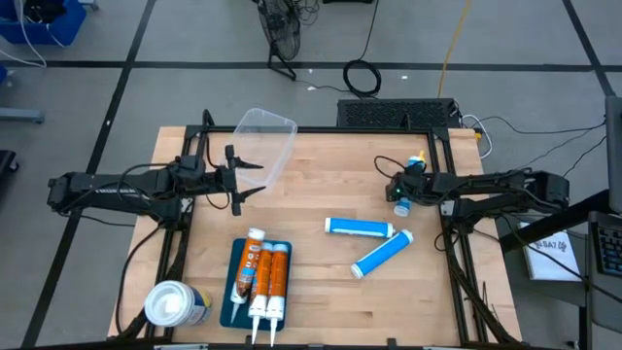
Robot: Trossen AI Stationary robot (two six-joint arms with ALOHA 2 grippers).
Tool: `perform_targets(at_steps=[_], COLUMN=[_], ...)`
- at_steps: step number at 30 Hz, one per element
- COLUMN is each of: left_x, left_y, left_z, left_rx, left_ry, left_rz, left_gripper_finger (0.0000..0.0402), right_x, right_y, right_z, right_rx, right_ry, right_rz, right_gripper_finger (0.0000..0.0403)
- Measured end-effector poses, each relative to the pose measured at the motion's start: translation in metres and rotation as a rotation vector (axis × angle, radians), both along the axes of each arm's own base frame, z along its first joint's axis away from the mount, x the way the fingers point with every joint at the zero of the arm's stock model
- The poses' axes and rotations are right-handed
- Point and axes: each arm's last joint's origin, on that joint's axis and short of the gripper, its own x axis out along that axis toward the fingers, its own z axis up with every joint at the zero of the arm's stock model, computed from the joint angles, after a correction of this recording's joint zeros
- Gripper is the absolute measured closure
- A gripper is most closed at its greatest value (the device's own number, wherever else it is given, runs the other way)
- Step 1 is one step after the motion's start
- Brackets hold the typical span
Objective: Pick & place silicon tubes, Sealant and Lysol wipes
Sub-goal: Put the top blue sealant into the white bin
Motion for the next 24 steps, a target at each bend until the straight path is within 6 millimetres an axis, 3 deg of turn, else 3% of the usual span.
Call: perform_targets(at_steps=[15, 24], left_x=[0.0, 0.0], left_y=[0.0, 0.0], left_z=[0.0, 0.0], left_rx=[-0.001, -0.001], left_ry=[0.0, 0.0], left_rz=[0.0, 0.0], left_gripper_finger=[0.0146, 0.0146], right_x=[0.0085, 0.0008], right_y=[0.0018, 0.0086], right_z=[0.0022, -0.0012], right_rx=[0.11, 0.282], right_ry=[-0.083, -0.075], right_rz=[0.142, 0.046], right_gripper_finger=[0.0058, 0.0058])
